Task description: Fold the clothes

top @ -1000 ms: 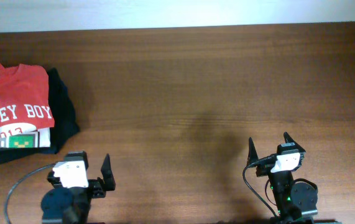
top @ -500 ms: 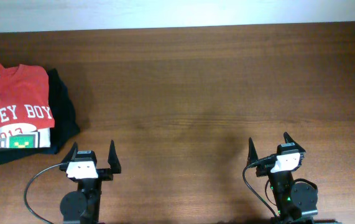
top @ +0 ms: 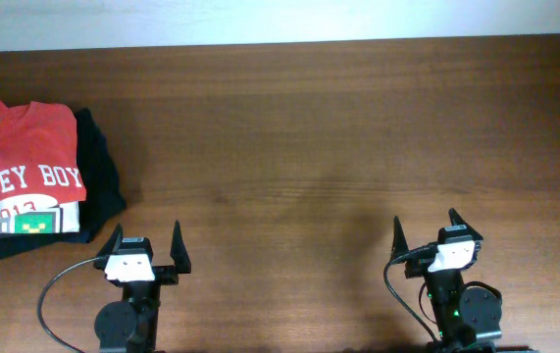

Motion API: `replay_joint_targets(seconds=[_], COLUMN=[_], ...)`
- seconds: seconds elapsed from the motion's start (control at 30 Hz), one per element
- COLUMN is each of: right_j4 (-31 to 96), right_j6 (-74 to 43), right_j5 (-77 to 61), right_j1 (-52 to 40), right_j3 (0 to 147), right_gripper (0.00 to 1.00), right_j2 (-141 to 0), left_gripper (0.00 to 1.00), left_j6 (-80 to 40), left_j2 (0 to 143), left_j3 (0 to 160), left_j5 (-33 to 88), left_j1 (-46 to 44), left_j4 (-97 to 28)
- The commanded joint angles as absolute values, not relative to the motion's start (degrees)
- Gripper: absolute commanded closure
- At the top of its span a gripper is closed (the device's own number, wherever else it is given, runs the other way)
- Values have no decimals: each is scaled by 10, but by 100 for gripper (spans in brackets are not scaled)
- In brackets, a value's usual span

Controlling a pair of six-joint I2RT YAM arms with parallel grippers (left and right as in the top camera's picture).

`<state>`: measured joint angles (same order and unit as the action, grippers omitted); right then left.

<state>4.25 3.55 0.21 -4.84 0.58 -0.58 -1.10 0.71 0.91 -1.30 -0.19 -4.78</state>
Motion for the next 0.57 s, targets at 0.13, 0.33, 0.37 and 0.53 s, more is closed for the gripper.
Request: replay_joint_targets(seconds=[0.13,0.33,0.37,0.53], right_j4=[47,47,47,47], right_j6=[39,39,39,39], right_j5=[7,7,7,7], right_j1=[-21,-21,-21,-21], right_j3=[3,3,3,3], right_gripper=[1,1,1,1], right_j2=[-3,-3,-3,-3], left_gripper=[1,1,1,1], left_j6=[-2,-2,-2,-2], left_j2=[3,3,3,3], left_j3=[5,5,5,5], left_j5=[-4,-4,-4,-4], left_j1=[-1,-1,-1,-1], left_j4=[-48,-48,-48,-48])
